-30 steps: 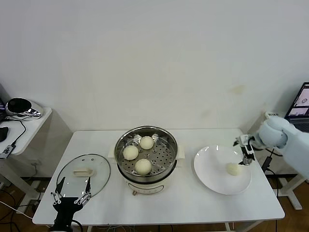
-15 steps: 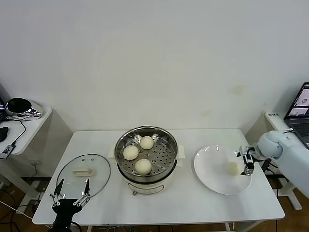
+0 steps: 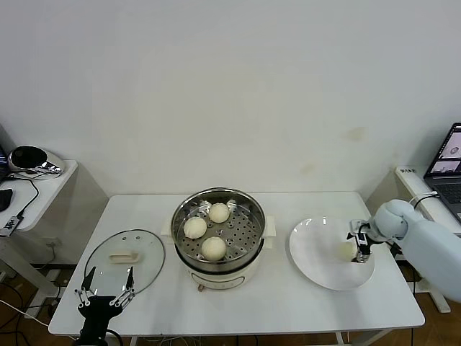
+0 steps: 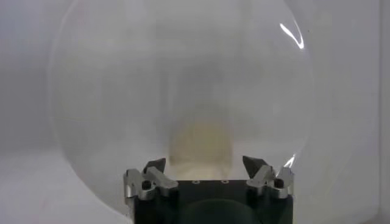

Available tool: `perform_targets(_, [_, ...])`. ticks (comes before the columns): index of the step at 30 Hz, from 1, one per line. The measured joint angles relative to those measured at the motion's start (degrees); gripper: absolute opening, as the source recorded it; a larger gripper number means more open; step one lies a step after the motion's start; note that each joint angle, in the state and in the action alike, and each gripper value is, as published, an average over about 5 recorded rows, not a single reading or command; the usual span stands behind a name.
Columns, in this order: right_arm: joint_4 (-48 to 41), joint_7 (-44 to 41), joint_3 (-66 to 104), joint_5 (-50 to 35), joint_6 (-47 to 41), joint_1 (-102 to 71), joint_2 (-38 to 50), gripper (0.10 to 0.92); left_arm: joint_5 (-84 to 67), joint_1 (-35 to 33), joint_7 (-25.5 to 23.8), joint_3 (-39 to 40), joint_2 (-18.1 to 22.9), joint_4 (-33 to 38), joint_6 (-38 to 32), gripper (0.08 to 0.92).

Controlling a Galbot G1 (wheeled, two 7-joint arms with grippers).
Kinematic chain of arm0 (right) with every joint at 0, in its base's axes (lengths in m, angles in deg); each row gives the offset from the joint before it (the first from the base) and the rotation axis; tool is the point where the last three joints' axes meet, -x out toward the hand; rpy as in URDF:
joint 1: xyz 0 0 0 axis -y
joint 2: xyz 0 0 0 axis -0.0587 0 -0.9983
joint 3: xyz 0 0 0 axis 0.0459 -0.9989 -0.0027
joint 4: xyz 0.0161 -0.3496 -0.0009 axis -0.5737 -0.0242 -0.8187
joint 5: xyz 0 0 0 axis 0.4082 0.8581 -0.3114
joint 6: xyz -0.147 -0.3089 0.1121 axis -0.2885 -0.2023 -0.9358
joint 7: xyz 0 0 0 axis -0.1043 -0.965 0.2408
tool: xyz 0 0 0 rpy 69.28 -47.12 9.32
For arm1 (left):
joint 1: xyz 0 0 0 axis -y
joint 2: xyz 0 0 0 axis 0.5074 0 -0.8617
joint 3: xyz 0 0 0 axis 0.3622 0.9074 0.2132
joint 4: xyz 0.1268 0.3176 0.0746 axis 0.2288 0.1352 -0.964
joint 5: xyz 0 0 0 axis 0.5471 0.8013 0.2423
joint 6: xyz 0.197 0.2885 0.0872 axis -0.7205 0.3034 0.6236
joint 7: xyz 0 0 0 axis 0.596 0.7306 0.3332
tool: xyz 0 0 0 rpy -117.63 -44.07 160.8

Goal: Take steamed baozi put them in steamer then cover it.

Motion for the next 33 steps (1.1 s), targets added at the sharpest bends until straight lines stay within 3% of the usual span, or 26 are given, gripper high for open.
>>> perform_targets(8, [-0.8,-0.8,-0.4,0.1,0.0,0.9,-0.8,0.622,-0.2,0.3,0.0,-0.2,0.0,0.0,0.0,0.823])
perform_targets(17, [1.6,-2.0,-4.2,-2.6,-1.3,5.4,1.1,0.587,-0.3,0.5,0.0,-0.3,-0.1,0.2,0.1,0.823])
perform_targets(33, [16.2,0.1,-28.9,-22.0,-9.5,36.2,2.7,0.585,-0.4,1.3,0.1,0.4,-0.4,-0.2,0.1,0.823])
